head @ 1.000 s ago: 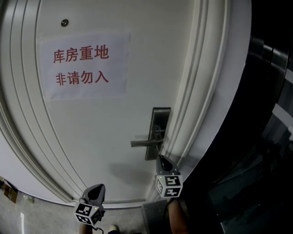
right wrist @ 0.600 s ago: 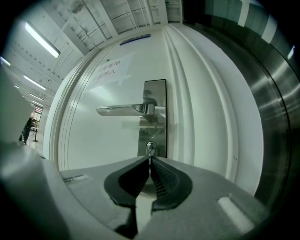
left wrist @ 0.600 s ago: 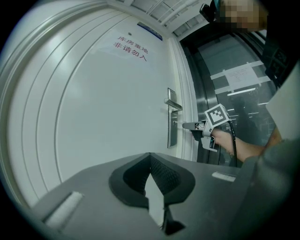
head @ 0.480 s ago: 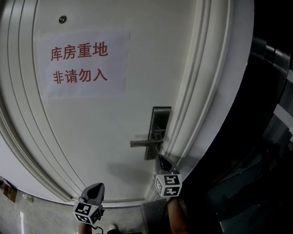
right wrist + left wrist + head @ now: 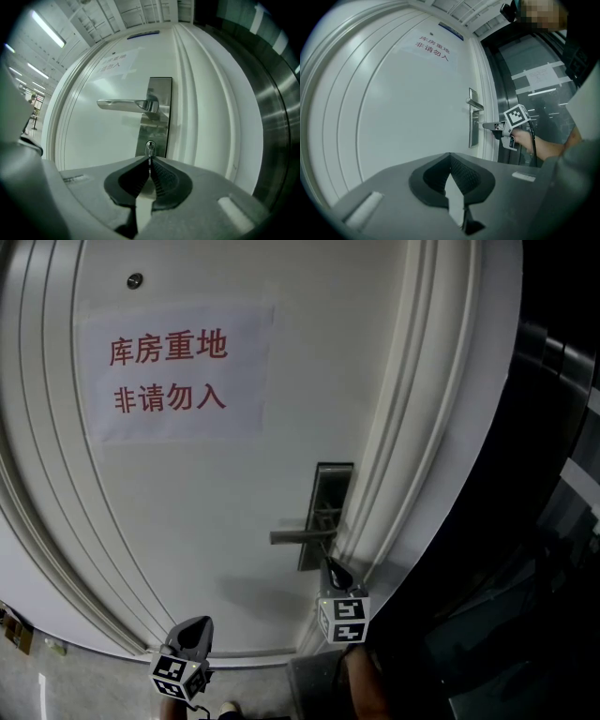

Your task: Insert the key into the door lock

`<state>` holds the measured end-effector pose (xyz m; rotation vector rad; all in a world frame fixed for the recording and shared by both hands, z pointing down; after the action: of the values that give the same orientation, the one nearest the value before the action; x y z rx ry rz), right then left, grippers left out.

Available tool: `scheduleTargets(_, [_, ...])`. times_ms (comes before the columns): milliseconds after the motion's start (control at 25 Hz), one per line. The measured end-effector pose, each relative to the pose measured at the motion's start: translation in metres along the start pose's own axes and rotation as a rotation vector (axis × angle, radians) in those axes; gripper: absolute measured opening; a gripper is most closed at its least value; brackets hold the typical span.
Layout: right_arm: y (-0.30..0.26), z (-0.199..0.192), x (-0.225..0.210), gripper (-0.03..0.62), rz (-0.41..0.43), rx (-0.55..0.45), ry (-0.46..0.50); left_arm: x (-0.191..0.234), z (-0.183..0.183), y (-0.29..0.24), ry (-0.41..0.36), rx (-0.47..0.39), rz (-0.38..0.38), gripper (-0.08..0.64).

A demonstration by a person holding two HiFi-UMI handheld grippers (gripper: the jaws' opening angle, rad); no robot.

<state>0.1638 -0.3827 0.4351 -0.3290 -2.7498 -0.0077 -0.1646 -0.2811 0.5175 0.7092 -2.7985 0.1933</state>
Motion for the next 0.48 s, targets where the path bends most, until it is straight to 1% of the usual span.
scheduleTargets(200, [-0.0011, 0.004, 0.0019, 0.011, -0.005, 0.013, 0.104, 0.0008, 0.0004, -0.0039, 0.002, -0.002, -0.008, 0.003])
scheduleTargets(480, [-0.0018, 0.01, 0.0073, 0.011, -0.025, 0.054, 0.326, -0.0003, -0.0018, -0.0081, 0.004, 0.004, -0.021, 0.003])
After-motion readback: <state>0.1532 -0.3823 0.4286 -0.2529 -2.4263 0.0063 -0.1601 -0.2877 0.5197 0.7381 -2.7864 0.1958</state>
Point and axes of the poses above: the fingertips, and each gripper's own axes: y backward along the fingers, x to its left, z out of its top, the point moved 10 cm from there along y, backward along the fingers, and after that the axes turned 11 degrees about y, right-handed, at the moved point
